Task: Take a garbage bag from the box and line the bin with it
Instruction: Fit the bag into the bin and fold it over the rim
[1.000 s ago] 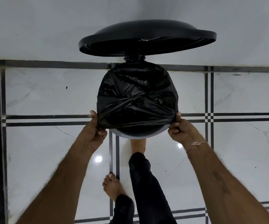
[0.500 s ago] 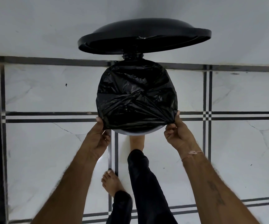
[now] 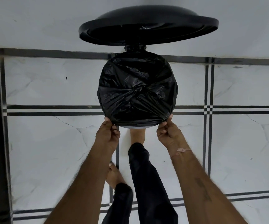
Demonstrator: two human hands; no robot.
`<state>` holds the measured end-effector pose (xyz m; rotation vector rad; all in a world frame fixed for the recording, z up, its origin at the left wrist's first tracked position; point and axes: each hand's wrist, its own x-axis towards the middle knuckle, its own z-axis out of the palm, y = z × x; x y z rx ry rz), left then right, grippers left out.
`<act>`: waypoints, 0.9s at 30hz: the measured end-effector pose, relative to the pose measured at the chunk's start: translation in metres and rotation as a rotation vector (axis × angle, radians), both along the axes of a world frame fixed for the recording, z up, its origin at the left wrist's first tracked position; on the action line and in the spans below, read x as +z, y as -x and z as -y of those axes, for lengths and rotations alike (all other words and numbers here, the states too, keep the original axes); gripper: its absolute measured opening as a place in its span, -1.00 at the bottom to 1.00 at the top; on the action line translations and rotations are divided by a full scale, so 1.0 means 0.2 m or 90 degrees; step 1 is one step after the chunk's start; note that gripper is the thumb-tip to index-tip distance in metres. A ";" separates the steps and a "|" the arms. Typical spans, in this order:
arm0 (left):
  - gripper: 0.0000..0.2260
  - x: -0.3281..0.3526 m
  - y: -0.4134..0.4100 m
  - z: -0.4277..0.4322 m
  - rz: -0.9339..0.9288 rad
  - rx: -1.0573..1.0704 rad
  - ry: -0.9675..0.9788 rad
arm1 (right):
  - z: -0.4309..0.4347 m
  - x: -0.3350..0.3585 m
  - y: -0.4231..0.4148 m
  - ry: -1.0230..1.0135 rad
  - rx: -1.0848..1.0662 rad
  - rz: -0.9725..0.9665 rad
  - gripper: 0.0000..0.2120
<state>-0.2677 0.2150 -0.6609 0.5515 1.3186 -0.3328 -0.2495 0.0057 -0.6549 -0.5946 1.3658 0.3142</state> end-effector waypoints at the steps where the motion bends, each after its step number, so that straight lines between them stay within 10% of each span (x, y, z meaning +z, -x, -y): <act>1: -0.78 0.00 -0.01 0.00 -0.007 0.002 -0.006 | -0.01 -0.01 -0.01 0.003 -0.007 -0.007 -0.75; 19: -0.87 -0.02 -0.08 -0.02 -0.050 -0.023 -0.010 | 0.01 -0.07 -0.04 0.044 -0.041 0.019 -0.75; 23: -0.56 0.02 -0.12 -0.07 0.026 -0.005 -0.015 | 0.01 0.00 -0.08 0.059 -0.029 0.071 -0.57; 27: -0.76 0.02 -0.18 -0.13 0.017 -0.030 -0.028 | 0.05 0.02 -0.16 0.053 -0.055 0.055 -0.74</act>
